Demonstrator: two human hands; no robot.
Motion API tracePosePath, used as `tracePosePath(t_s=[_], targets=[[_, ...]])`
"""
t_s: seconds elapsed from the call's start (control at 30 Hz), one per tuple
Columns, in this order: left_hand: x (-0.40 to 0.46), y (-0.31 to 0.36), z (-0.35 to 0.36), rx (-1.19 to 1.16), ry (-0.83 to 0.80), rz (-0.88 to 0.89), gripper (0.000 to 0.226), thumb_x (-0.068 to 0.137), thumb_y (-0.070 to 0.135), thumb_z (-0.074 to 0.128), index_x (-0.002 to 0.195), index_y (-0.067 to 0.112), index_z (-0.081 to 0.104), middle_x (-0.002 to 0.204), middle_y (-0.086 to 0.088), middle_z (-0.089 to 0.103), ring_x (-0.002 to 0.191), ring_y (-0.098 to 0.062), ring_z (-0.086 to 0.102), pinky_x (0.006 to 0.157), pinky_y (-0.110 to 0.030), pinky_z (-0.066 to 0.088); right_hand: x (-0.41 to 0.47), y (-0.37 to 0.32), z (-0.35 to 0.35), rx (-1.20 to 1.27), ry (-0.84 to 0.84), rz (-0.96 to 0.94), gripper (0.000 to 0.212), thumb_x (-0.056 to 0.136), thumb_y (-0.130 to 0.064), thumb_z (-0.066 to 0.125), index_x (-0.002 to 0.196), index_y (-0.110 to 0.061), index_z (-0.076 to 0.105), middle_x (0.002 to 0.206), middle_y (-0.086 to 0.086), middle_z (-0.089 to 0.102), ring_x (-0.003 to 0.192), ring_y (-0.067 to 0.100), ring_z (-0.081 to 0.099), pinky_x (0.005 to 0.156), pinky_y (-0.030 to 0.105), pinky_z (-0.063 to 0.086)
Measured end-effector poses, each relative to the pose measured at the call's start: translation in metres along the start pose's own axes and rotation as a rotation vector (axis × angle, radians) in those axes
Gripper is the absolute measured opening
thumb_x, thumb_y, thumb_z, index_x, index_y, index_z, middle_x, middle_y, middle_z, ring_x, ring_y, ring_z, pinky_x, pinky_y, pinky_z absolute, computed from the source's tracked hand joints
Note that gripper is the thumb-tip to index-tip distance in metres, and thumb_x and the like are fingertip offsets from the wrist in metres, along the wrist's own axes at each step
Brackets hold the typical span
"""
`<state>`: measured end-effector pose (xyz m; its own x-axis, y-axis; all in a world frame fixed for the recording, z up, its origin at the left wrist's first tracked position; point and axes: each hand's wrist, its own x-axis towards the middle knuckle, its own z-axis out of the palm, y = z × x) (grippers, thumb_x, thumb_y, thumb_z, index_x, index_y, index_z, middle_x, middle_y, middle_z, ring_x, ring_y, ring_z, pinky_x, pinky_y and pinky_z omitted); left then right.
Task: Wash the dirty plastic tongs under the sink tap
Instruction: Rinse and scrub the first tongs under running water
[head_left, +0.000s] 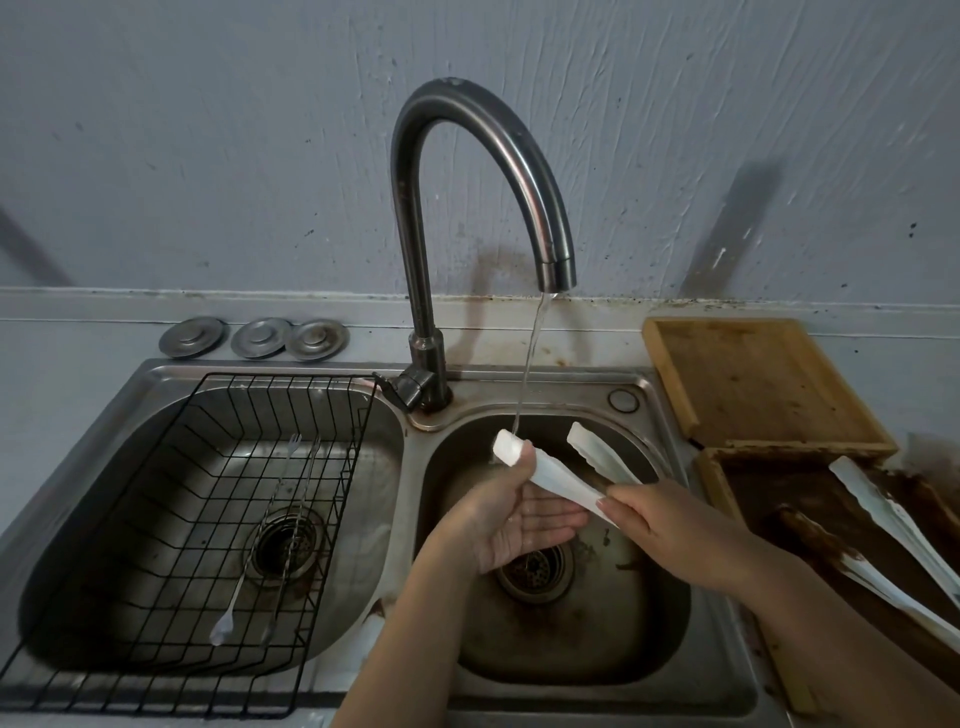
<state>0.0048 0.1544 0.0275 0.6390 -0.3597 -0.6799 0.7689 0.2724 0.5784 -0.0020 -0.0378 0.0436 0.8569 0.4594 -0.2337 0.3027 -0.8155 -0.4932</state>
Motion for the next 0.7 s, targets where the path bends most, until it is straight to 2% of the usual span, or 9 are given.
tracePosePath(t_s=[0.07, 0.13, 0.23, 0.37, 0.53, 0.6, 0.7], targets=[[-0.001, 0.002, -0.002, 0.018, -0.010, -0.020, 0.070, 0.090, 0.060, 0.036, 0.099, -0.003, 0.064, 0.088, -0.019, 0.074, 0.080, -0.024, 0.074, 0.069, -0.031, 0.060, -0.001, 0.002, 0.000, -0.006, -0.009, 0.000, 0.030, 0.096, -0.039, 0.036, 0.072, -0.030, 0.051, 0.058, -0.009, 0.051, 0.050, 0.001, 0.049, 0.052, 0.020, 0.038], [0.001, 0.004, -0.005, -0.043, -0.009, -0.035, 0.085, 0.089, 0.068, 0.023, 0.101, -0.005, 0.064, 0.091, -0.023, 0.073, 0.082, -0.028, 0.073, 0.069, -0.033, 0.060, -0.001, 0.002, 0.001, -0.018, -0.010, -0.002, 0.030, 0.096, -0.039, 0.036, 0.077, -0.026, 0.054, 0.058, -0.008, 0.052, 0.050, 0.002, 0.048, 0.052, 0.021, 0.038], [0.003, 0.003, -0.009, -0.133, 0.007, -0.024, 0.092, 0.088, 0.070, 0.014, 0.102, -0.007, 0.063, 0.088, -0.024, 0.073, 0.077, -0.029, 0.074, 0.062, -0.032, 0.060, 0.000, -0.001, 0.000, -0.029, 0.001, -0.011, 0.029, 0.096, -0.040, 0.036, 0.073, -0.030, 0.051, 0.056, -0.008, 0.050, 0.048, 0.003, 0.047, 0.050, 0.020, 0.036], [0.003, 0.002, -0.005, -0.116, 0.038, 0.012, 0.077, 0.092, 0.062, 0.023, 0.096, -0.005, 0.062, 0.082, -0.020, 0.074, 0.073, -0.026, 0.074, 0.063, -0.031, 0.061, 0.002, 0.001, 0.001, -0.044, 0.017, -0.010, 0.031, 0.096, -0.041, 0.036, 0.079, -0.024, 0.055, 0.058, -0.007, 0.052, 0.049, 0.005, 0.048, 0.050, 0.021, 0.037], [0.004, 0.002, -0.005, -0.193, 0.062, 0.023, 0.050, 0.097, 0.039, 0.042, 0.113, -0.007, 0.057, 0.092, -0.023, 0.072, 0.078, -0.027, 0.073, 0.061, -0.032, 0.061, 0.001, 0.006, -0.001, -0.099, 0.031, 0.002, 0.031, 0.095, -0.044, 0.034, 0.072, -0.030, 0.050, 0.061, -0.001, 0.056, 0.053, 0.012, 0.054, 0.053, 0.026, 0.042], [0.008, 0.005, -0.010, -0.288, 0.158, 0.119, 0.040, 0.094, 0.028, 0.050, 0.118, -0.004, 0.054, 0.102, -0.024, 0.070, 0.084, -0.030, 0.072, 0.057, -0.034, 0.061, 0.000, 0.004, -0.002, -0.105, 0.025, -0.005, 0.034, 0.095, -0.045, 0.033, 0.066, -0.032, 0.045, 0.059, -0.003, 0.053, 0.056, 0.014, 0.056, 0.055, 0.030, 0.044], [0.013, 0.007, -0.011, -0.429, 0.316, 0.315, 0.032, 0.090, 0.016, 0.058, 0.117, -0.001, 0.055, 0.109, -0.025, 0.067, 0.079, -0.027, 0.071, 0.048, -0.028, 0.057, 0.001, -0.003, -0.002, -0.100, 0.034, -0.024, 0.034, 0.095, -0.043, 0.034, 0.064, -0.033, 0.042, 0.057, -0.006, 0.049, 0.051, 0.009, 0.050, 0.053, 0.027, 0.040]])
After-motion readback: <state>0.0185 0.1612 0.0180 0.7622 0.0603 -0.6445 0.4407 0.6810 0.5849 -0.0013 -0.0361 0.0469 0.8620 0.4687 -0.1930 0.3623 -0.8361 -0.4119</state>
